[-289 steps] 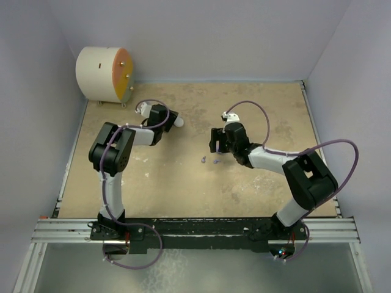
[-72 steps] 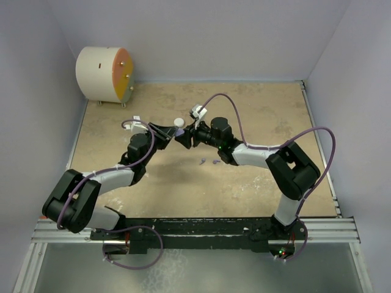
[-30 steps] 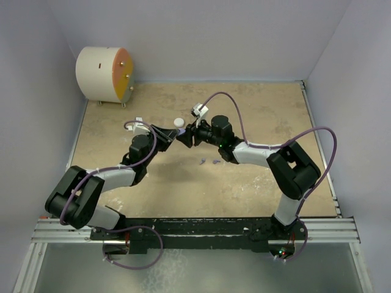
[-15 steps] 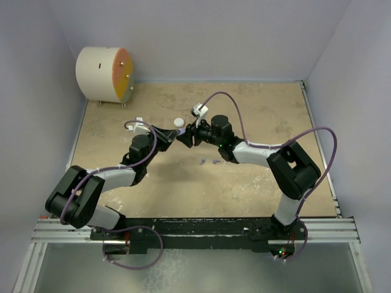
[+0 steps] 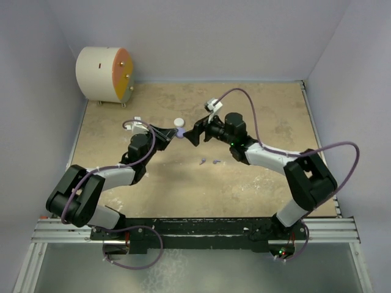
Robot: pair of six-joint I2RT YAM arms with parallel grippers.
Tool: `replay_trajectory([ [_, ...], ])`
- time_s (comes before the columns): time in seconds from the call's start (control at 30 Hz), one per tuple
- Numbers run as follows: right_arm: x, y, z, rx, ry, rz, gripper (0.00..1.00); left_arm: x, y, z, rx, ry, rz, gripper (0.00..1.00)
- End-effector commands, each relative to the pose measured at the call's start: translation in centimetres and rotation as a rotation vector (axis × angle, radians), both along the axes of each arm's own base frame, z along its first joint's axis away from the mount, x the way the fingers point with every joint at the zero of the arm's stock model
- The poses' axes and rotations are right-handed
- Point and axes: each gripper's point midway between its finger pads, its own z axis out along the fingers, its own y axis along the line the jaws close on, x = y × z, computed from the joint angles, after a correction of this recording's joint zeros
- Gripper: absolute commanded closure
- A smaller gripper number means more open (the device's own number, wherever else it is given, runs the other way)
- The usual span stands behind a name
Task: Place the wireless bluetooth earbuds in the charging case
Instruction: Pick up the charging case at the center of the board.
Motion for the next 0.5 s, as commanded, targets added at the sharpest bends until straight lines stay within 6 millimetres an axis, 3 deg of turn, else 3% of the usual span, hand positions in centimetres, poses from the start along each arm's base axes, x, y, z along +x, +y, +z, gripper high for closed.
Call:
replay_trajectory([
  [0.0, 0.3, -3.0, 5.1, 0.062, -0.122, -0.074, 0.0, 1.6, 0.4, 2.6, -0.046, -0.069, 0.017, 1.0],
  [0.13, 0.2, -3.9, 5.3, 0.055, -0.145, -0.099, 0.0, 1.9, 0.1, 2.9, -0.053, -0.078, 0.001, 1.0],
  [0.23, 0.4, -3.1, 4.0, 0.058, -0.102, -0.05, 0.0, 1.9, -0.4, 3.1, -0.066, -0.088, -0.02, 1.0],
  [0.47, 4.0, -4.3, 3.4, 0.057, -0.101, -0.238, 0.0, 1.7, -0.8, 3.7, -0.079, -0.11, -0.045, 1.0],
])
